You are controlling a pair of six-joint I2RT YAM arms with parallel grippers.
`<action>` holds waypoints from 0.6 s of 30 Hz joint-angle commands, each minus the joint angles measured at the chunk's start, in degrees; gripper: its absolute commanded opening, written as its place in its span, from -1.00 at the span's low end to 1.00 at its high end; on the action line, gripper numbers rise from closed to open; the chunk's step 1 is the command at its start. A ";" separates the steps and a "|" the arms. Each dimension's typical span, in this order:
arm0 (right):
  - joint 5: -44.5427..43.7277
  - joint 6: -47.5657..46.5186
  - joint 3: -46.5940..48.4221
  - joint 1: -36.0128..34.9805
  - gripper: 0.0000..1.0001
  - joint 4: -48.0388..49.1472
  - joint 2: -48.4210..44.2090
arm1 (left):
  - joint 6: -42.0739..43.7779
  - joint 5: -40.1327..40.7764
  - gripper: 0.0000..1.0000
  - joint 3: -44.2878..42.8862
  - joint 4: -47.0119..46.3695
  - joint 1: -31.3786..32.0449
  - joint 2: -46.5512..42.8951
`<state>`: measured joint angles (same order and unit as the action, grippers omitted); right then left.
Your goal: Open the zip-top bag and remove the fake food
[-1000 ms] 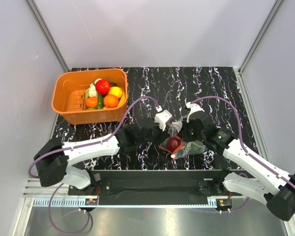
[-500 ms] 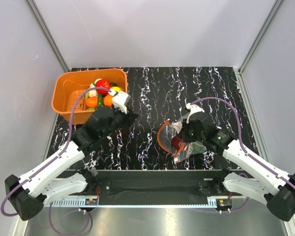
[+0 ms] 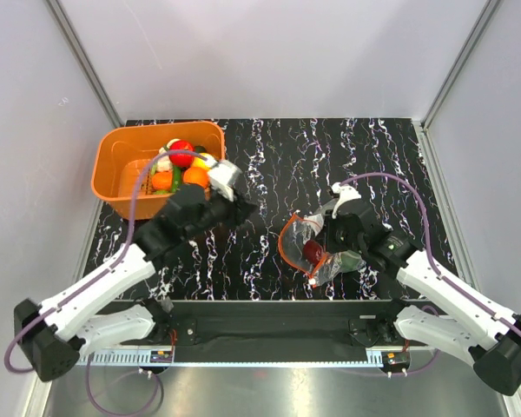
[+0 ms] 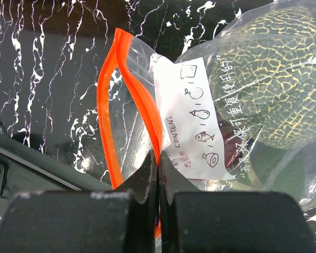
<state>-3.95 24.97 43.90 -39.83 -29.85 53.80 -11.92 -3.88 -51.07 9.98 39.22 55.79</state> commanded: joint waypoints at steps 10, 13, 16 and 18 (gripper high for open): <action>-4.23 1.83 1.54 0.37 -1.00 -3.29 -4.31 | -3.28 -7.28 0.42 -1.40 -20.43 18.52 22.42; -3.70 2.62 0.75 0.37 -1.00 -3.03 -5.72 | -3.81 -8.68 0.56 -1.49 -24.65 18.78 26.73; -3.44 3.15 0.05 0.37 -1.00 -3.11 -6.34 | -4.51 -8.69 0.63 -1.93 -27.72 19.22 30.16; -3.17 3.33 -0.22 0.37 -1.00 -3.03 -6.34 | -4.69 -8.16 0.68 -2.45 -28.87 19.40 32.53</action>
<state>-6.55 26.96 43.88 -39.75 -32.95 48.16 -15.90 -10.85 -50.26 -10.55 58.00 86.67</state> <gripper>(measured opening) 0.012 0.827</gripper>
